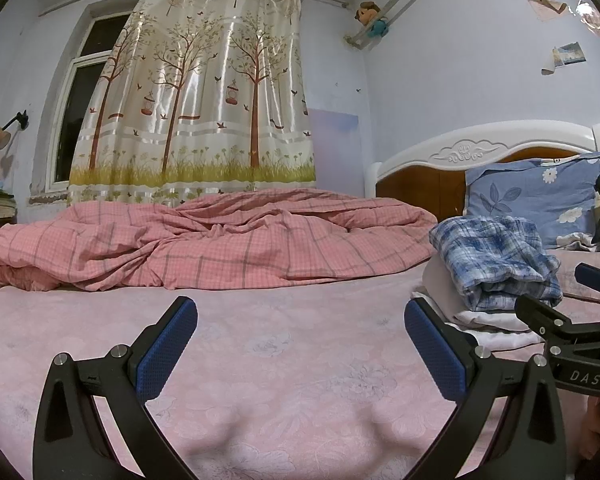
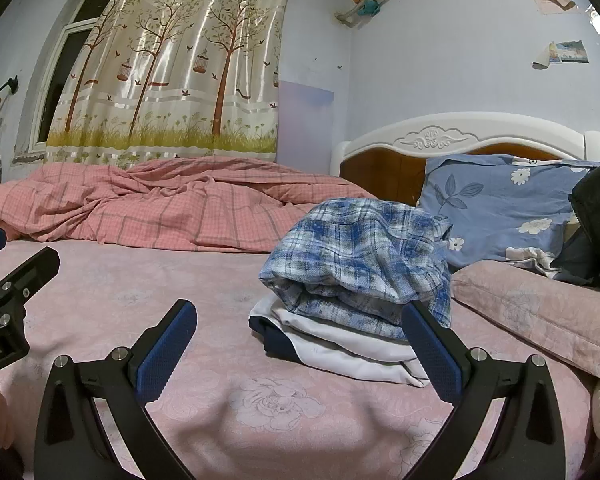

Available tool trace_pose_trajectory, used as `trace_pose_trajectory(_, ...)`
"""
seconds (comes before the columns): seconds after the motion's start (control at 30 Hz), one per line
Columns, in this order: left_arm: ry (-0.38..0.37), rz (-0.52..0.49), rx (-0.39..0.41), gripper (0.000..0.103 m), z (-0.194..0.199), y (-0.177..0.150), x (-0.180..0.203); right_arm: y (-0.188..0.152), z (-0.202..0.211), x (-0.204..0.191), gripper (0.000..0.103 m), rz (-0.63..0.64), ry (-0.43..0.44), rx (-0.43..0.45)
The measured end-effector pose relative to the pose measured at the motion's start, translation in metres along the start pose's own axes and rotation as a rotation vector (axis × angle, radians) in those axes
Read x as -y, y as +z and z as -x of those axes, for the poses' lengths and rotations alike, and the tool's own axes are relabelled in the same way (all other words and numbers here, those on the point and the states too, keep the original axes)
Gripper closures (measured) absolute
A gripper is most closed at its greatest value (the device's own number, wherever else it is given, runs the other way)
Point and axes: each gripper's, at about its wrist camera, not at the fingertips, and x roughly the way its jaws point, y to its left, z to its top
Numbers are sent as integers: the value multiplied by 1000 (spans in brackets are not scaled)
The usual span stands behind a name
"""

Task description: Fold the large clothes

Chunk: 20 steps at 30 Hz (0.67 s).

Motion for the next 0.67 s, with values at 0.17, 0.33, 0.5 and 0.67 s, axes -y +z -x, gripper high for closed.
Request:
trace_pose_trajectory(0.17,-1,-6,4,0,2,1,-1,0,0,0,0,-1,0,0)
trace_pose_trajectory(0.33,1,-5,13,0,4,1,-1,0,0,0,0,0,0,1)
trace_pose_trajectory(0.5,-1,-14,15,0,6,1,-1,0,0,0,0,1,1,1)
trace_pose_trajectory(0.67,-1,-13,16,0,6,1,-1,0,0,0,0,1,1,0)
